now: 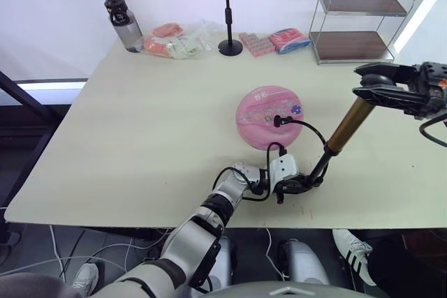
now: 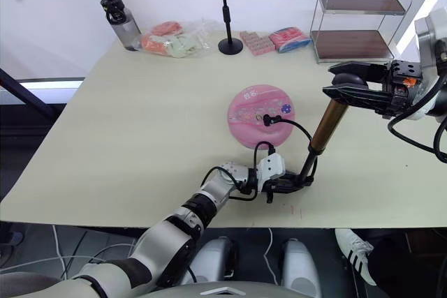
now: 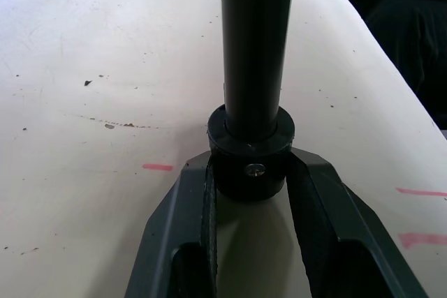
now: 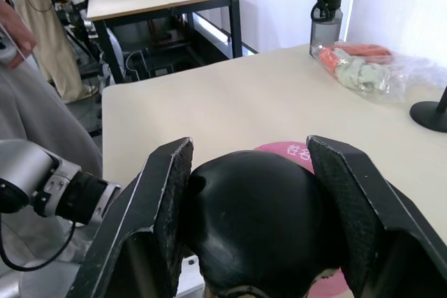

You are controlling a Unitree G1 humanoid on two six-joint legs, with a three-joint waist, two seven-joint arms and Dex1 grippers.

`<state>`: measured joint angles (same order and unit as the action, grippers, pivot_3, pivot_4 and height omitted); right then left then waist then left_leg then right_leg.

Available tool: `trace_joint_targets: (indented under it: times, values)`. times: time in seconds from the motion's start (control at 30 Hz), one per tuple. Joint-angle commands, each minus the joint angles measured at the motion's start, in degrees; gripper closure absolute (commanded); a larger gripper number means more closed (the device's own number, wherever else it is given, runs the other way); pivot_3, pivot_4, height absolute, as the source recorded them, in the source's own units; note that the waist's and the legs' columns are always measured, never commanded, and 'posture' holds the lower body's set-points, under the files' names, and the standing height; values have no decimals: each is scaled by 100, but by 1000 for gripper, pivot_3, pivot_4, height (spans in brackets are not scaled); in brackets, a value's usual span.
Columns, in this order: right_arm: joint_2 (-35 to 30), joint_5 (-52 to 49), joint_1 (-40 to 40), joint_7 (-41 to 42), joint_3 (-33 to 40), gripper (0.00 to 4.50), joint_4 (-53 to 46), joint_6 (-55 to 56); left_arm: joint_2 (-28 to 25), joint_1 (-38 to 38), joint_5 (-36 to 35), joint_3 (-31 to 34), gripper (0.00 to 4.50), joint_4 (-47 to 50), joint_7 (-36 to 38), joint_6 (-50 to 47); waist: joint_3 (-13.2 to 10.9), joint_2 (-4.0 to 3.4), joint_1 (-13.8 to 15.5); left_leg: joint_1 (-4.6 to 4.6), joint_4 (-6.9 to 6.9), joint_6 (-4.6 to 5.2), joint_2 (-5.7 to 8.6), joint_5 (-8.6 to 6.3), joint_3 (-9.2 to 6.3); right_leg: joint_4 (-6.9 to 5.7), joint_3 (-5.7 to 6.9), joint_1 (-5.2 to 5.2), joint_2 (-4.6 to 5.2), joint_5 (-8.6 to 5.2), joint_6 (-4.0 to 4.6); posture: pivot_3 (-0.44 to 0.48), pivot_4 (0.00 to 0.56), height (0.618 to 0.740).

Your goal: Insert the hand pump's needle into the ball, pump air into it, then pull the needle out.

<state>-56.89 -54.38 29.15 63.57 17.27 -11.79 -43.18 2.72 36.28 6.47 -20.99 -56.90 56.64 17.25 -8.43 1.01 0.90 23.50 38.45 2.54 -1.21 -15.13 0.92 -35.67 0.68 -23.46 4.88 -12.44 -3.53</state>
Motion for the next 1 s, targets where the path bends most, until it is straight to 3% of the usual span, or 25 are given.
trace_joint_targets:
  times: [0.03, 0.33, 0.57, 0.8, 1.0]
  values:
    - [249, 233, -267, -55, 119, 2344, -165, 396, -210, -290, 247, -93, 3500, -525, -73, -291, 3, -1, -3, 0, 1, 0, 0, 0, 0, 0, 0, 0, -1, 0, 0, 0, 150, 740]
    - [1082, 1242, -1238, -75, -731, 2344, -106, 1450, -210, -297, 233, -85, 3500, -501, -78, -318, 18, 16, -17, -35, 2, 0, -1, 0, 3, -9, -4, 25, -20, -1, 1, 0, 150, 740]
    - [1719, 2154, -1832, 6, -1300, 2344, 516, 2553, -208, -295, 237, -88, 3500, -480, -86, -332, 43, 43, -27, -73, -3, -1, -7, 0, 7, -9, -8, 52, -28, -4, 0, 0, 150, 740]
    - [1994, 2715, -2044, 38, -1557, 2344, 1117, 3437, -211, -294, 253, -103, 3500, -465, -86, -329, 63, 50, -31, -84, -3, -1, -9, 0, 6, -8, -8, 63, -29, -4, 0, 0, 150, 740]
    - [1779, 2244, -1874, 131, -1245, 2344, 769, 3146, -222, -285, 249, -99, 3500, -467, -77, -333, 76, 62, -30, -86, -4, -1, -18, -1, 4, -8, -7, 64, -29, -4, 1, 0, 150, 740]
